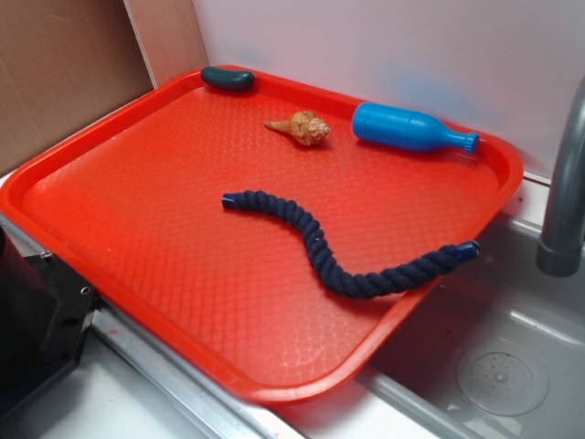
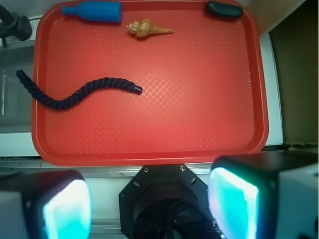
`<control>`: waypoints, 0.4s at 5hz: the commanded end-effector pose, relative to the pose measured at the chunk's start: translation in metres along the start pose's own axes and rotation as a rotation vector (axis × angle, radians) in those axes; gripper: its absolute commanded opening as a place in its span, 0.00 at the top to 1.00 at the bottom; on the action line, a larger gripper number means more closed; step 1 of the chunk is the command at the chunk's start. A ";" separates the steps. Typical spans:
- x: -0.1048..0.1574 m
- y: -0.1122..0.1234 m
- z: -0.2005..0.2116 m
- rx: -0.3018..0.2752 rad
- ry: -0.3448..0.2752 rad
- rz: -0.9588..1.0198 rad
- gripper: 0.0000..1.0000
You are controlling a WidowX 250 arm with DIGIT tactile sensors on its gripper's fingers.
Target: Grab the blue rope.
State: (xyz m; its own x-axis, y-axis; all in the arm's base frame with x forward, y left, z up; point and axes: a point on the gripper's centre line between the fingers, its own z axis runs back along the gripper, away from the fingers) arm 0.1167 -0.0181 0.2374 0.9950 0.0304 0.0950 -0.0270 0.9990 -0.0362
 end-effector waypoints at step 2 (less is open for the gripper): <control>0.009 0.003 -0.003 -0.009 -0.021 -0.040 0.00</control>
State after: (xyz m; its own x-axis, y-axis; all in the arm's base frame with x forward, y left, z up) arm 0.1249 -0.0145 0.2316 0.9945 -0.0088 0.1048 0.0129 0.9992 -0.0387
